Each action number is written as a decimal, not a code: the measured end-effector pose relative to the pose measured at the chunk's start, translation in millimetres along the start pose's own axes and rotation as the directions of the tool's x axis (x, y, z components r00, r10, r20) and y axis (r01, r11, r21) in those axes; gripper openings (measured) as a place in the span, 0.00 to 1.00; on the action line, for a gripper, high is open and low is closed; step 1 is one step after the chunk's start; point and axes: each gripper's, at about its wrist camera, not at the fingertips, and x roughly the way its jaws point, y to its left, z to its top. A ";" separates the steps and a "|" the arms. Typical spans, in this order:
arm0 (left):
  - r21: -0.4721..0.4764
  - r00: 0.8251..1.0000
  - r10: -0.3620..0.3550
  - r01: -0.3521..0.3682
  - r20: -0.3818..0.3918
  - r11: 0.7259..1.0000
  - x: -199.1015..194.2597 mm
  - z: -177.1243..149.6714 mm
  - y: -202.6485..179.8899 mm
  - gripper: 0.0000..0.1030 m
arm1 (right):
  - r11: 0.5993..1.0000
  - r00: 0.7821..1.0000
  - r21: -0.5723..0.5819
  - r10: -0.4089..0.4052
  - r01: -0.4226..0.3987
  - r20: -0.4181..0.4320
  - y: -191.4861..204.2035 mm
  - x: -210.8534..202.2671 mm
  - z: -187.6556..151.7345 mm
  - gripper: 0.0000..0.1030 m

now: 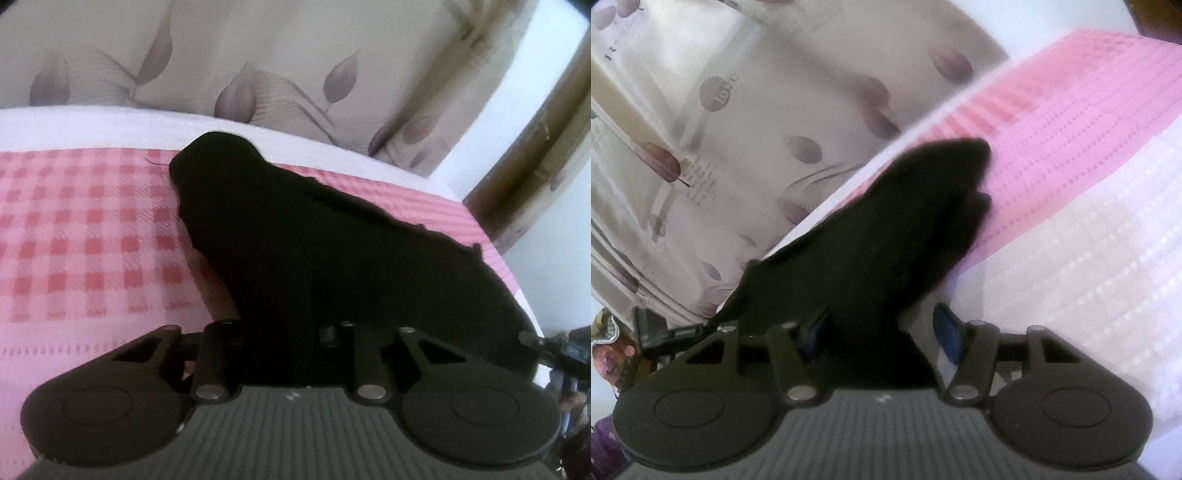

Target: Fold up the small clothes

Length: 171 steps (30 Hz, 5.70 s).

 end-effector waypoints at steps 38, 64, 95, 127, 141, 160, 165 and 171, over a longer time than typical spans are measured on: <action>0.012 0.950 -0.298 0.298 0.091 0.955 52.7 -18.0 -291.8 1.00 | 0.878 0.878 0.310 0.214 -0.365 0.428 -82.3 -71.3 -15.5 0.62; 0.210 0.936 -0.309 0.273 0.169 0.939 19.4 -115.4 -244.0 0.99 | 0.997 0.971 -0.071 0.038 -0.022 0.237 21.9 -21.5 68.2 0.07; 0.059 0.931 -0.226 0.219 0.286 0.974 24.7 -128.9 -187.6 1.00 | 0.969 0.946 -0.119 -0.177 0.216 0.271 7.4 -20.0 64.0 0.06; -0.148 0.959 -0.278 0.284 0.059 0.947 86.7 -47.3 -144.8 0.45 | 0.997 0.997 0.005 0.074 -0.074 -0.030 6.2 45.0 26.1 0.47; -0.082 0.982 0.025 -0.010 0.188 0.997 -43.5 -125.4 -116.2 0.92 | 0.989 0.981 -0.015 0.142 -0.145 -0.131 60.4 65.7 -14.8 0.66; 0.054 0.978 0.009 -0.020 0.207 0.998 -18.0 -149.8 -138.6 1.00 | 0.945 0.992 -0.310 -0.072 0.100 0.101 116.7 -11.2 -56.0 0.14; 0.011 0.975 -0.005 0.002 0.224 1.000 -20.3 -150.3 -131.3 1.00 | 0.983 0.996 -0.166 -0.078 0.084 0.043 84.9 -13.6 -65.4 0.12; 0.024 0.974 0.011 -0.017 0.225 1.000 -20.9 -151.3 -135.1 1.00 | 0.999 0.998 -0.013 0.036 -0.036 0.043 60.5 -17.4 -55.7 0.25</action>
